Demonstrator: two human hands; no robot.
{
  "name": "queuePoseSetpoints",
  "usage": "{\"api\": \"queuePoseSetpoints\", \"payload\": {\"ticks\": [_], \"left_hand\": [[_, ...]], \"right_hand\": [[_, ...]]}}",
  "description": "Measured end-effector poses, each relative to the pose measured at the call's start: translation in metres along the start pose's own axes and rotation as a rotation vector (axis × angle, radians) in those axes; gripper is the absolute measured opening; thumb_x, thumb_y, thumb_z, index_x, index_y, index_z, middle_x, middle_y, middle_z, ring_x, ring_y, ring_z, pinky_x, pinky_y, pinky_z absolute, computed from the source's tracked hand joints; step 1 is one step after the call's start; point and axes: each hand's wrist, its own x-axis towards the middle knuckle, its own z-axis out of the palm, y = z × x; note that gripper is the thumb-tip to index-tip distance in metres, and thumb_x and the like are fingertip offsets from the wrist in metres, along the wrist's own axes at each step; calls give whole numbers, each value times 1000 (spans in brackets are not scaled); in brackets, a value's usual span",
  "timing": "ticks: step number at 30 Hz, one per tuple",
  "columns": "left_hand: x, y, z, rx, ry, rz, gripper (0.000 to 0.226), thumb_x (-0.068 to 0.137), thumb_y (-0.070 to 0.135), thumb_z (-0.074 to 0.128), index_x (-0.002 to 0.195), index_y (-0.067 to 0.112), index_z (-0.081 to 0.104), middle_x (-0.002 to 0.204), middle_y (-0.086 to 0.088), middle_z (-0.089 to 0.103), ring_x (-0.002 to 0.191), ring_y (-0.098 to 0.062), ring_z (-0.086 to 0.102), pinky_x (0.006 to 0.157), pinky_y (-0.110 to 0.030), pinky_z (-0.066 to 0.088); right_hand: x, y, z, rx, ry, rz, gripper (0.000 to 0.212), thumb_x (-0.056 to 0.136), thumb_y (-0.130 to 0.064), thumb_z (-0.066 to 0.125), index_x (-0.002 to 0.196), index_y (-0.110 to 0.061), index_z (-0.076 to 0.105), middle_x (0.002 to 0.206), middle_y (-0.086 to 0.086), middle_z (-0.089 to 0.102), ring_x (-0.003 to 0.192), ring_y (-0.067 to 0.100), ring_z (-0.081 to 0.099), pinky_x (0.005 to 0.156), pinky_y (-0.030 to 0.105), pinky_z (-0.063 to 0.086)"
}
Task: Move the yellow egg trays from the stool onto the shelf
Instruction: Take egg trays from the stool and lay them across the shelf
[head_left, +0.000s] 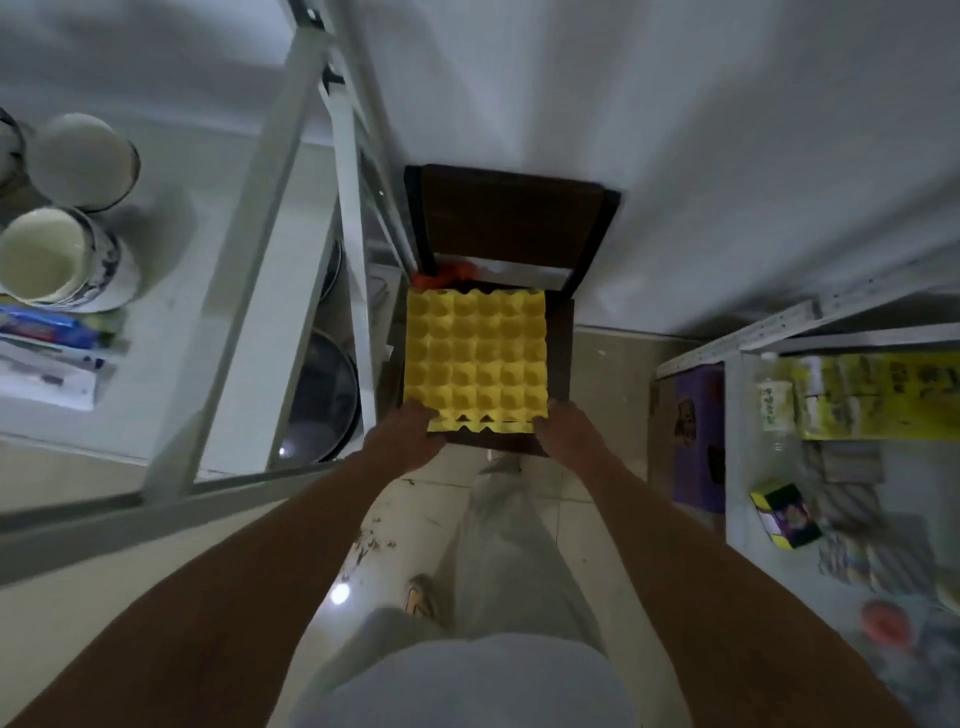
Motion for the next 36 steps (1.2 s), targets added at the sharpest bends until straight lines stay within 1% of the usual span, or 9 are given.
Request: {"api": "queuePoseSetpoints", "payload": {"ticks": [4,7,9,14,17,22,27,32,36], "left_hand": [[64,5,-4,-115,-2,-121,53,97,20,59,146,5,45,147,-20,49,135,-41,50,105,-52,47],[105,-5,-6,-175,99,-230,60,94,16,55,151,5,38,146,-21,51,127,-44,56,101,-54,50],[128,-16,-2,-213,123,-272,58,90,12,54,147,5,43,136,-23,59,115,-45,62,94,-53,54],[181,-53,19,-210,112,-359,46,90,11,53,136,8,58,121,-23,66,107,-41,65,92,-51,55],[203,-68,33,-234,146,-444,52,92,15,54,144,10,52,126,-21,64,112,-40,63,94,-49,54],[221,-76,51,-313,228,-444,56,93,23,56,147,27,47,115,-8,70,102,-33,66,86,-43,55],[224,-76,54,-217,366,-556,18,95,20,53,106,20,67,104,-9,72,97,-36,68,71,-40,48],[207,-64,38,-140,388,-477,38,95,14,47,129,25,59,105,-15,70,97,-41,66,77,-51,58],[187,-52,18,-139,396,-454,23,93,20,45,112,21,58,99,-12,68,90,-38,65,74,-44,56]], "right_hand": [[72,-2,-11,-12,-49,10,41,96,-26,48,131,-8,56,132,17,58,120,36,58,98,43,50],[123,3,-12,-2,-40,74,41,94,-29,50,131,-13,59,129,15,62,118,34,61,95,43,53],[151,8,-7,25,-33,119,45,95,-31,52,137,-14,55,134,14,60,121,33,60,94,41,51],[216,26,20,37,-21,136,37,92,-28,54,124,-10,61,119,15,67,108,35,65,75,35,48],[240,33,40,90,17,152,34,91,-30,58,119,-9,61,115,15,67,105,38,65,72,36,46],[254,38,59,156,118,168,36,83,-30,63,117,-19,60,99,5,67,99,37,67,70,37,46],[252,37,66,-87,193,155,26,86,-28,64,110,-19,64,107,9,69,100,36,68,74,42,54],[232,32,63,-121,331,118,24,90,-26,65,112,-15,63,117,10,62,104,32,65,74,42,53],[200,31,45,61,327,132,22,89,-29,62,109,-19,64,105,7,71,97,32,68,75,40,54]]}}
